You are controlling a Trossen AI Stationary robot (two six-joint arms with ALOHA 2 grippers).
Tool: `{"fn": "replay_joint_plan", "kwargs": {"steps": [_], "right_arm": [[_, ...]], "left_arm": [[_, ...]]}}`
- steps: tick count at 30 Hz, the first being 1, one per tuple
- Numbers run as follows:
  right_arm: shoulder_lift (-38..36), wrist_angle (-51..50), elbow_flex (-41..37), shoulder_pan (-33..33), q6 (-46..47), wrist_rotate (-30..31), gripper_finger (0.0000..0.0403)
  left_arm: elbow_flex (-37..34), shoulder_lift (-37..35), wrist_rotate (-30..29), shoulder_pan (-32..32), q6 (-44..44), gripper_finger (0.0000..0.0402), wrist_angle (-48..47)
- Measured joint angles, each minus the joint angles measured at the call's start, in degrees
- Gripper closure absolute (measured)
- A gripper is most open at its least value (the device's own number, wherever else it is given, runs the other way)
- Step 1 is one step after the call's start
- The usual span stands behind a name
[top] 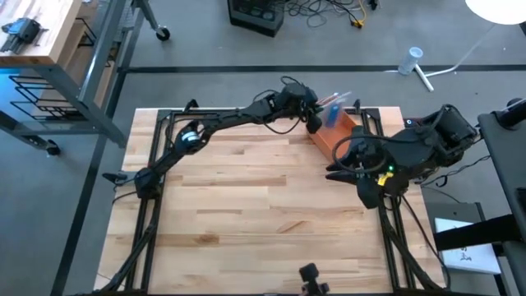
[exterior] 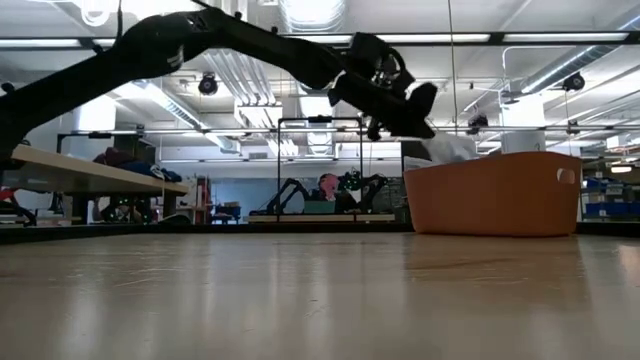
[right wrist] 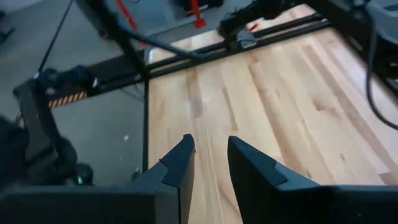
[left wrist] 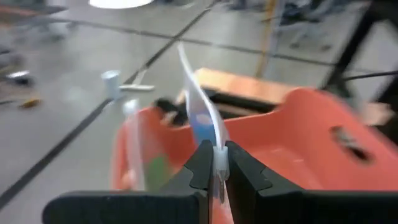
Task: Roll bandage
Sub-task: Put the zip bag with the blue rolled bandage into the orange bin, then return to Home Position
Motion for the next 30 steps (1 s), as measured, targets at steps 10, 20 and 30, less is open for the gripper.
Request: {"fn": "replay_joint_plan", "kwargs": {"steps": [10,20,30], "right_arm": [[0.2,3.4,0.0,3.7,2.0,7.3,0.0326],[-0.3,11.5,0.0,11.1,4.4,12.8,0.0304],[-2.7,13.2,0.0,11.6,-6.7,6.4,0.0313]], "left_arm": [[-3.6,-0.7,-5.4,1.0,0.7,0.0370,-0.8],[0.2,-1.7,-6.0,1.3,4.8,0.0327,-9.8],[1.3,-7.1,-4.4,4.1,8.1,0.0270,-27.1]]}}
